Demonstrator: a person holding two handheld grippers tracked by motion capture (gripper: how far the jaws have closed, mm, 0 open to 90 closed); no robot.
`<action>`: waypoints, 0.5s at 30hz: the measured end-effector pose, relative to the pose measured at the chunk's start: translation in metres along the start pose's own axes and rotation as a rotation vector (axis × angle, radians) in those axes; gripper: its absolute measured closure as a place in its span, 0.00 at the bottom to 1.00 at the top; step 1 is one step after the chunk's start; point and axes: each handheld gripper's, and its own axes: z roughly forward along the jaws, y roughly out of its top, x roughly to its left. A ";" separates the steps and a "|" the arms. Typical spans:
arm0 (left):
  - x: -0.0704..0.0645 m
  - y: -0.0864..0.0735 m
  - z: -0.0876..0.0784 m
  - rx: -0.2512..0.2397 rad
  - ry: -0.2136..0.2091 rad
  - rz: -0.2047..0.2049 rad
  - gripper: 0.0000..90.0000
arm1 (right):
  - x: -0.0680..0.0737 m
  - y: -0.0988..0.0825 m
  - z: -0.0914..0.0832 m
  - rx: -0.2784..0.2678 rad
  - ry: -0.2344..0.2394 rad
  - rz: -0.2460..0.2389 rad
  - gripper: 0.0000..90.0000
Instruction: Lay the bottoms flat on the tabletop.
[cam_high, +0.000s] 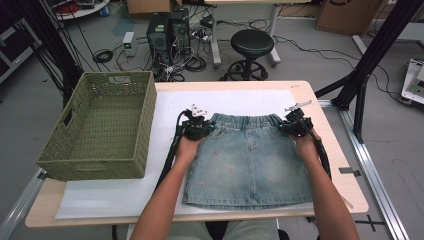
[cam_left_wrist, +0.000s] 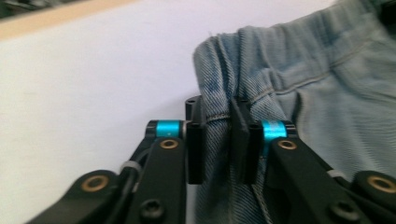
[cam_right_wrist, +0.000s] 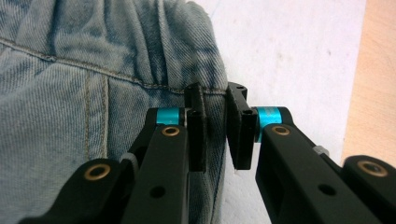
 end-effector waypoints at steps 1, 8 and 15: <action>0.003 0.000 -0.002 -0.007 -0.007 -0.021 0.75 | -0.001 -0.001 0.002 0.015 0.004 0.011 0.87; 0.026 -0.002 -0.008 -0.006 -0.061 -0.179 0.61 | -0.017 -0.003 -0.014 -0.100 0.096 0.136 0.69; 0.019 -0.019 0.013 0.106 -0.098 -0.184 0.73 | -0.019 -0.011 -0.006 -0.011 0.152 0.151 0.68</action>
